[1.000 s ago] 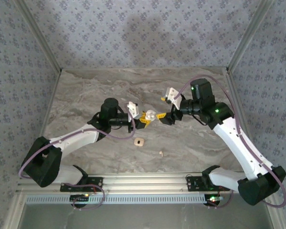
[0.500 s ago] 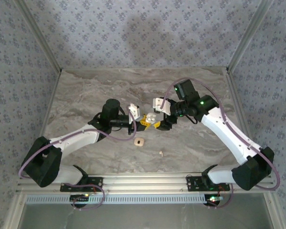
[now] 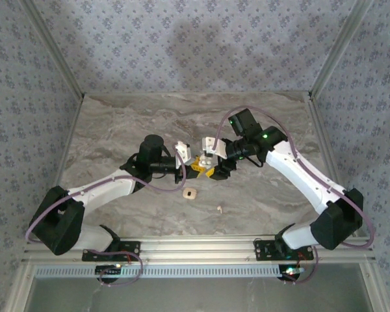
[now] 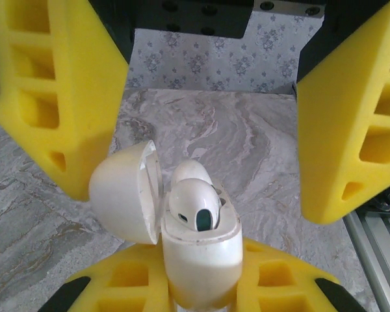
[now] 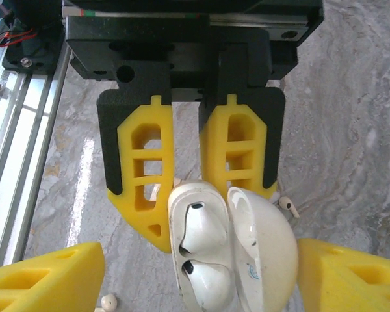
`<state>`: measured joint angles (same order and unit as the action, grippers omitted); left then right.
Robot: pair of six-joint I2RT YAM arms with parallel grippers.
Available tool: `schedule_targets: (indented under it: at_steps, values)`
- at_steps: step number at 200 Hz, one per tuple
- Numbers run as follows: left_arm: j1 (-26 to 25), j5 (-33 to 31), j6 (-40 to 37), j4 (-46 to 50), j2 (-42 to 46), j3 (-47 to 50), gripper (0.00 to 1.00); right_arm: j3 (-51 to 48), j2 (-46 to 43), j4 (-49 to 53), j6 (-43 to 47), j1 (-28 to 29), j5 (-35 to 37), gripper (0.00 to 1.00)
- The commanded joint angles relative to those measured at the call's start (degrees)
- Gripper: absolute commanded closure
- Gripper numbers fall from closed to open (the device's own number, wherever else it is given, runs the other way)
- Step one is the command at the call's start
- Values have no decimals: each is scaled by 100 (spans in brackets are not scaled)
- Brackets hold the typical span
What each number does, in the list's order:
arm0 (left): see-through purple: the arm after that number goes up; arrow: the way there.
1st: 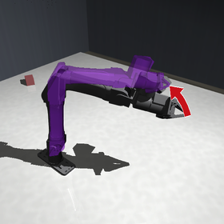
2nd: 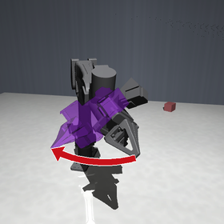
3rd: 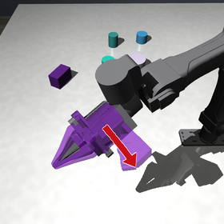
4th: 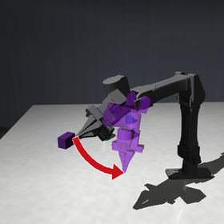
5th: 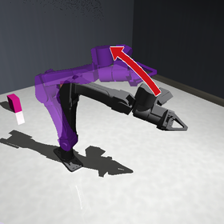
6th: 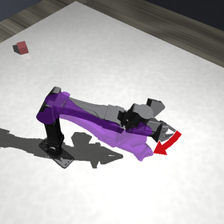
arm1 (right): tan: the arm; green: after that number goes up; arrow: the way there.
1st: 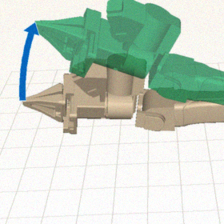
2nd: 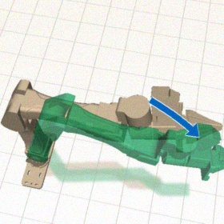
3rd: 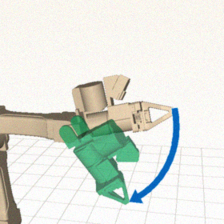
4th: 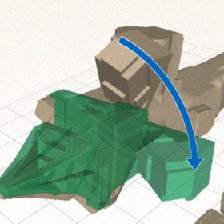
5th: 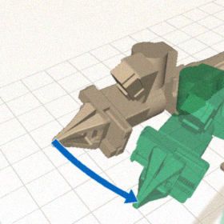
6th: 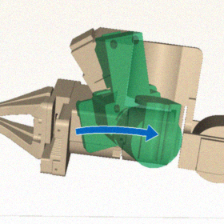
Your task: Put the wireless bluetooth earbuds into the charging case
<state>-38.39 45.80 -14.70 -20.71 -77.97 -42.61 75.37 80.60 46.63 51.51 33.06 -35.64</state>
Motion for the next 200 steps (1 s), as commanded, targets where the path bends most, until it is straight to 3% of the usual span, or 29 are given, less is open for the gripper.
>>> schedule_targets:
  at_steps: [1, 63, 154, 200]
  values:
    - [-54, 56, -143, -32, 138, -220, 90, 208, 42, 275, 114, 83, -196, 24]
    - [-49, -123, -165, 29, 142, -200, 90, 133, -99, 382, 186, 115, -459, 32]
    - [-50, -174, -200, 87, 160, -204, 91, -568, -963, -1, 20, 29, -684, 40]
    - [-54, 27, -191, 77, 169, -226, 91, -1112, -1340, -886, -282, -286, -473, 44]
